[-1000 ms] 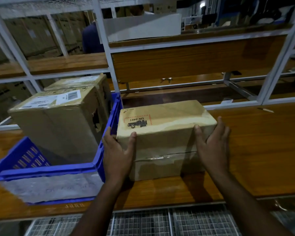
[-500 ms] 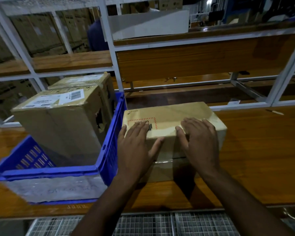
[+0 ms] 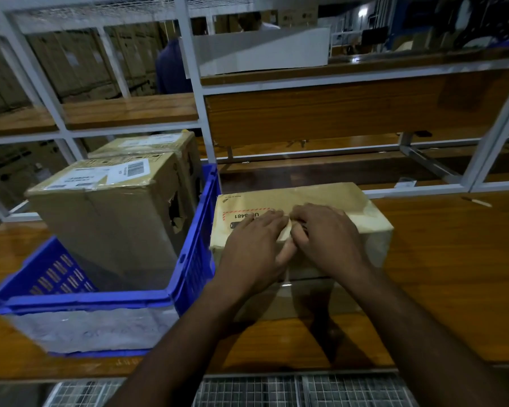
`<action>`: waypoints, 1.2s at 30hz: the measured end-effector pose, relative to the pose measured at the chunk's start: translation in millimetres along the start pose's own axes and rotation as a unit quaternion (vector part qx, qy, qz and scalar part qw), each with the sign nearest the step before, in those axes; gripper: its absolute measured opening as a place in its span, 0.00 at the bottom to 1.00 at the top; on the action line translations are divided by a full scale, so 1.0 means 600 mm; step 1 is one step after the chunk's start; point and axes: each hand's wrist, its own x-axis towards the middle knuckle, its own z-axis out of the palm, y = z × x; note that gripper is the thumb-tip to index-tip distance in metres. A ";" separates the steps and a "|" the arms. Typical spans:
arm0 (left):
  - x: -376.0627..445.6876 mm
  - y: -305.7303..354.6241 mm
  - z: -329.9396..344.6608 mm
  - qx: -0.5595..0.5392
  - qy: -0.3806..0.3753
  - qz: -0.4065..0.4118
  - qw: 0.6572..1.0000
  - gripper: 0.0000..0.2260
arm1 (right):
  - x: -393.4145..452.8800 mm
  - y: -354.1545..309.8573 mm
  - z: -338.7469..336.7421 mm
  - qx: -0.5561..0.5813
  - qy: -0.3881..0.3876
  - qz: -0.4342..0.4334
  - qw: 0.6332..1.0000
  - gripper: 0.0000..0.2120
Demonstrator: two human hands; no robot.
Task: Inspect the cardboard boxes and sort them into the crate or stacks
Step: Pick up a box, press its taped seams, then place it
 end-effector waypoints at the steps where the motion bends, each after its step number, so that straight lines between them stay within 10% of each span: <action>1: 0.001 -0.002 -0.005 -0.012 -0.001 -0.011 1.000 0.27 | 0.004 0.002 -0.001 -0.006 -0.010 0.002 1.000 0.17; 13: -0.004 -0.070 -0.030 -0.019 0.024 -0.139 0.990 0.24 | 0.027 0.077 -0.035 -0.022 -0.040 0.104 0.994 0.13; 17: -0.008 -0.070 -0.021 -0.055 0.027 -0.178 0.982 0.30 | 0.028 0.091 -0.014 -0.071 -0.027 0.182 0.980 0.25; 36: -0.139 -0.032 0.031 -0.288 0.172 -0.232 0.913 0.53 | -0.113 0.088 0.004 0.072 0.195 0.257 0.944 0.44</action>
